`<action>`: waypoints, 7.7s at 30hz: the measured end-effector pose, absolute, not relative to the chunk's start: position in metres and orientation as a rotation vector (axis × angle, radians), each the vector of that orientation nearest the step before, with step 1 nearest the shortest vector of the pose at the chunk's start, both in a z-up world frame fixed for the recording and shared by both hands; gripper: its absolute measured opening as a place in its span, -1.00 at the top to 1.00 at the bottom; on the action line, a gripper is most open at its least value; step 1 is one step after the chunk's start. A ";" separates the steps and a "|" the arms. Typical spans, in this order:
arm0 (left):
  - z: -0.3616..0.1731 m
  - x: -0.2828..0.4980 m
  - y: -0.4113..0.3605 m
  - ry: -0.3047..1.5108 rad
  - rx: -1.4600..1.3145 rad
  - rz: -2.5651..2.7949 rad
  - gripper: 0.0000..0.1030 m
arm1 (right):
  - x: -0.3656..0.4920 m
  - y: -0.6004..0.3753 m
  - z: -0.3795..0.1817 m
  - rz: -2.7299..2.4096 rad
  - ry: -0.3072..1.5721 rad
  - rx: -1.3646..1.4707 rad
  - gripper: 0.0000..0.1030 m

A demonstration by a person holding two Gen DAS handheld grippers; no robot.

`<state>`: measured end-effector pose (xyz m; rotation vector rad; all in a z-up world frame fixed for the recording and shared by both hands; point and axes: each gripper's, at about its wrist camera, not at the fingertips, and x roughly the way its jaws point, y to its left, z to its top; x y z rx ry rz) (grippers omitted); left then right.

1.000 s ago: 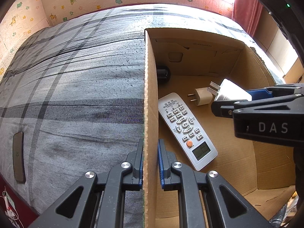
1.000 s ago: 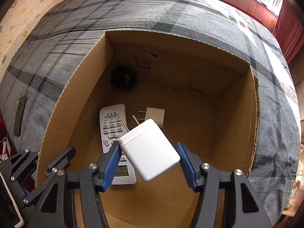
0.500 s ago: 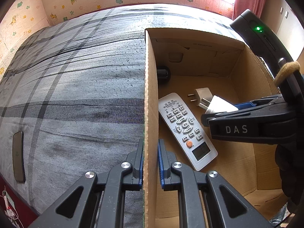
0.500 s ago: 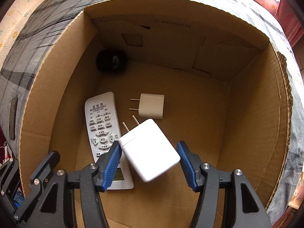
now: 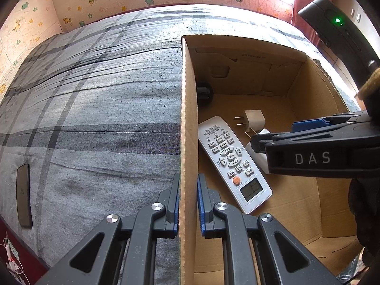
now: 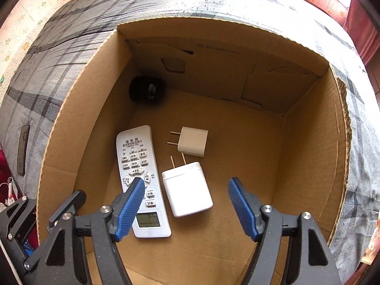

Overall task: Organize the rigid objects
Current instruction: 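Open the right gripper to release the charger beside the small charger, then move the right gripper to the light-blue bottle and grasp it, then lift the light-blue bottle with the right gripper over the box, then open the right gripper to drop the bottle into the box, then move the right gripper back toward the keys on the bed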

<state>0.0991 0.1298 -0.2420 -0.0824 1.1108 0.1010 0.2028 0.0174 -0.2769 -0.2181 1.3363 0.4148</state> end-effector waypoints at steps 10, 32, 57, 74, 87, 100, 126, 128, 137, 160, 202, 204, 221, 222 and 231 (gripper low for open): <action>-0.243 0.099 0.130 1.112 -0.079 0.103 0.74 | 0.183 0.017 -0.244 0.440 1.247 -0.268 -0.83; -0.243 0.099 0.125 1.113 -0.063 0.109 0.74 | 0.160 -0.037 -0.174 0.385 1.111 -0.209 -0.99; -0.243 0.099 0.124 1.113 -0.059 0.115 0.74 | 0.142 -0.177 -0.193 0.138 1.106 -0.065 -0.99; -0.242 0.099 0.122 1.112 -0.054 0.118 0.74 | 0.142 -0.199 -0.272 0.097 1.218 -0.025 -0.92; -0.242 0.098 0.123 1.111 -0.053 0.118 0.74 | 0.155 -0.178 -0.308 0.140 1.311 -0.011 -0.08; -0.242 0.097 0.121 1.107 -0.050 0.120 0.74 | 0.148 -0.169 -0.311 0.152 1.322 -0.024 0.49; -0.242 0.096 0.123 1.104 -0.058 0.113 0.74 | 0.137 -0.133 -0.193 0.250 1.140 -0.124 0.49; -0.242 0.096 0.123 1.104 -0.058 0.113 0.75 | 0.139 -0.129 -0.187 0.259 1.126 -0.130 0.49; -0.242 0.096 0.122 1.104 -0.059 0.111 0.75 | 0.140 -0.108 -0.161 0.310 1.073 -0.157 0.49; -0.242 0.096 0.127 1.105 -0.070 0.105 0.74 | 0.158 -0.001 -0.200 0.509 1.175 -0.255 0.49; -0.242 0.097 0.127 1.109 -0.065 0.103 0.74 | 0.166 0.006 -0.240 0.500 1.313 -0.186 -0.50; -0.242 0.097 0.127 1.108 -0.065 0.104 0.74 | 0.163 0.004 -0.229 0.493 1.296 -0.176 -0.55; -0.242 0.096 0.125 1.109 -0.055 0.111 0.74 | 0.145 -0.032 -0.161 0.454 1.101 -0.186 -0.99; -0.242 0.096 0.125 1.110 -0.053 0.112 0.74 | 0.145 -0.037 -0.158 0.448 1.095 -0.185 -0.99; -0.242 0.097 0.123 1.111 -0.048 0.114 0.74 | 0.149 -0.090 -0.147 0.390 1.051 -0.118 -0.99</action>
